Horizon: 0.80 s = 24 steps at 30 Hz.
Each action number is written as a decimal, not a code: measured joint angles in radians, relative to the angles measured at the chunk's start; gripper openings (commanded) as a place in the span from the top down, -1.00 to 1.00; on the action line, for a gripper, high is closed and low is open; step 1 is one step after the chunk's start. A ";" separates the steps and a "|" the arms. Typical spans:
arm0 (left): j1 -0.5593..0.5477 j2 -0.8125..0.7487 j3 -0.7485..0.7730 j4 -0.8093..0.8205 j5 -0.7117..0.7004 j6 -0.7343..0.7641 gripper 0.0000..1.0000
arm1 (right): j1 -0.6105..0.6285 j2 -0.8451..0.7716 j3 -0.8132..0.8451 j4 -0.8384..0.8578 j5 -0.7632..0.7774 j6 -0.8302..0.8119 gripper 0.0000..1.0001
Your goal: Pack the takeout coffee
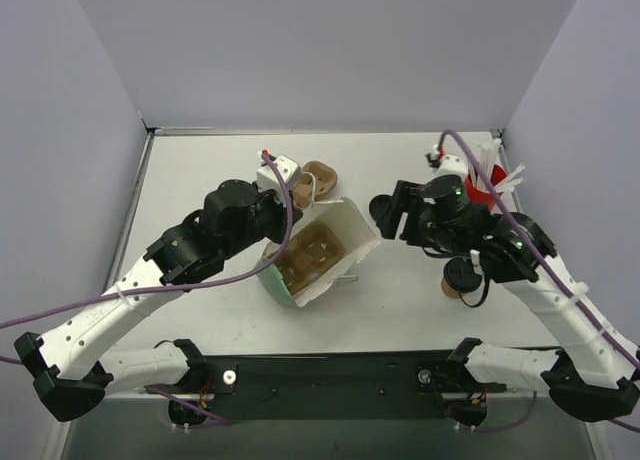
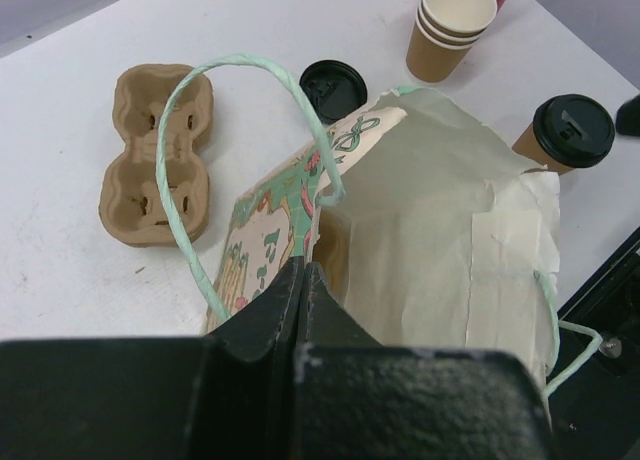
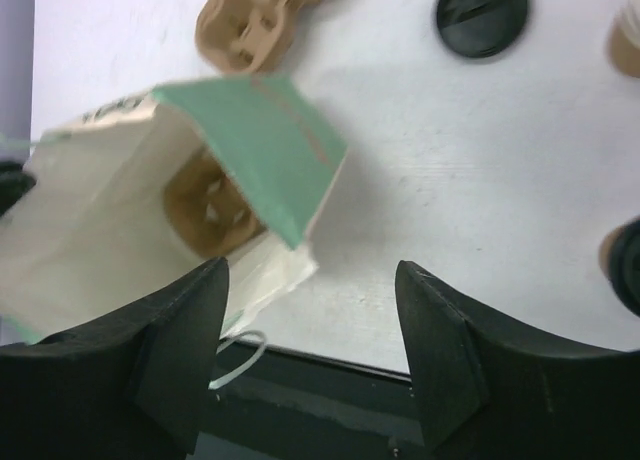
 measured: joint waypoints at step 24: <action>0.000 0.127 0.207 -0.114 0.142 -0.094 1.00 | -0.684 -0.016 -0.275 -0.257 -0.019 0.125 -0.53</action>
